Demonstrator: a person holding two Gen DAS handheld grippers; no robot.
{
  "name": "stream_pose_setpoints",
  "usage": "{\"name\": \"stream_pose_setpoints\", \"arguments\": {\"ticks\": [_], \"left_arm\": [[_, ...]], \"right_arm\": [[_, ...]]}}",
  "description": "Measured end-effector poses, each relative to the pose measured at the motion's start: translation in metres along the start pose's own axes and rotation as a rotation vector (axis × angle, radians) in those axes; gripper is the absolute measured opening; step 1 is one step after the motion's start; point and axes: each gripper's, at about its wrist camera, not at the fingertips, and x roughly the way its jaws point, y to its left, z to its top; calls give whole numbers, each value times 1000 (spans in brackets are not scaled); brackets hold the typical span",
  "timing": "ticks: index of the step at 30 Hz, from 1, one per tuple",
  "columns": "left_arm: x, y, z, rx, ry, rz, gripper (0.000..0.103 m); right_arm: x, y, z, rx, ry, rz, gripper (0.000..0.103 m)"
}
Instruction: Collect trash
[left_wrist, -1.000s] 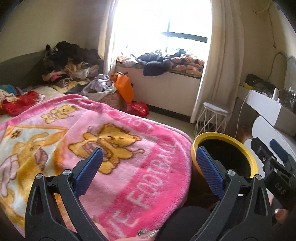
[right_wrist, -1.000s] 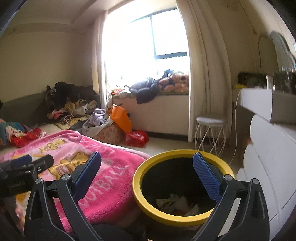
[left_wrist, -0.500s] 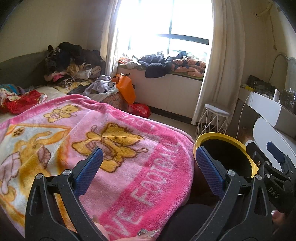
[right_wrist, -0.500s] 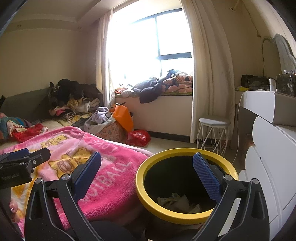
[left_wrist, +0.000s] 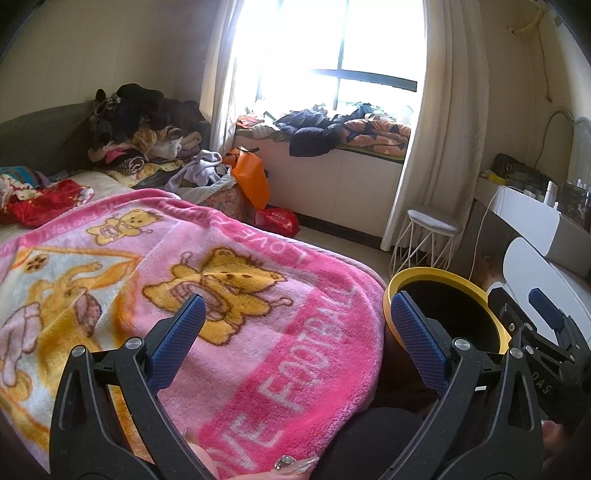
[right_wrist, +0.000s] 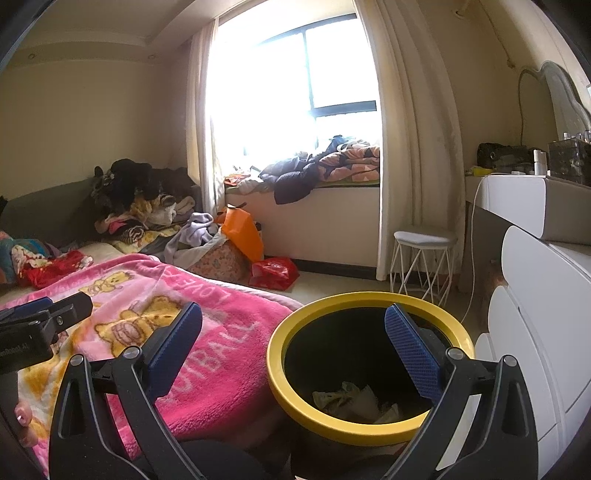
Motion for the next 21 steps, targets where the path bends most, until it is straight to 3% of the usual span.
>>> {"name": "stream_pose_setpoints", "arguments": {"ticks": [21], "left_arm": [[-1,-1,0,-4,-2,3,92]], "right_arm": [[0,-2,0,5,-2,-4,97]]}}
